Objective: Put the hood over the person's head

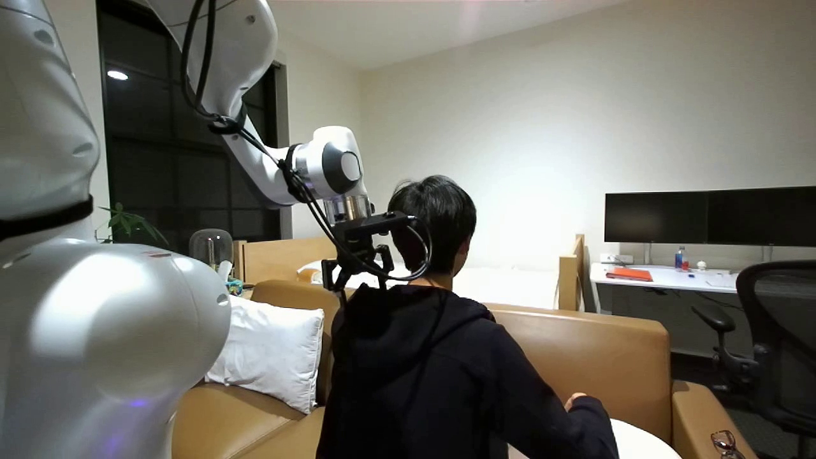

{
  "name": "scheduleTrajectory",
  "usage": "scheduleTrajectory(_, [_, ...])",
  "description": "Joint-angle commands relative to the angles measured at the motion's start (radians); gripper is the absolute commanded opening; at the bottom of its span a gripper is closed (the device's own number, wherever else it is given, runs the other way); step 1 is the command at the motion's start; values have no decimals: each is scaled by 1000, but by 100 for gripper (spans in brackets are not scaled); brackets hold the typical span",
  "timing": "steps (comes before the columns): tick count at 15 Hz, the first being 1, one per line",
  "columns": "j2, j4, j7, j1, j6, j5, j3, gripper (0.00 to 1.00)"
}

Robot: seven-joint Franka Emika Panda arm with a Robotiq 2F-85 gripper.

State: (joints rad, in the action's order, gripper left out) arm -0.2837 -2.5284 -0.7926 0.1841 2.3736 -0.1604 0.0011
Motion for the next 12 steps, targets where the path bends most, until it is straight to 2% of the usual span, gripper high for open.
scheduleTrajectory(1, [-72, -27, 40, -14, -34, -7, 21, 100])
scheduleTrajectory(12, [-95, -30, 76, -10, -94, 0, 23, 100])
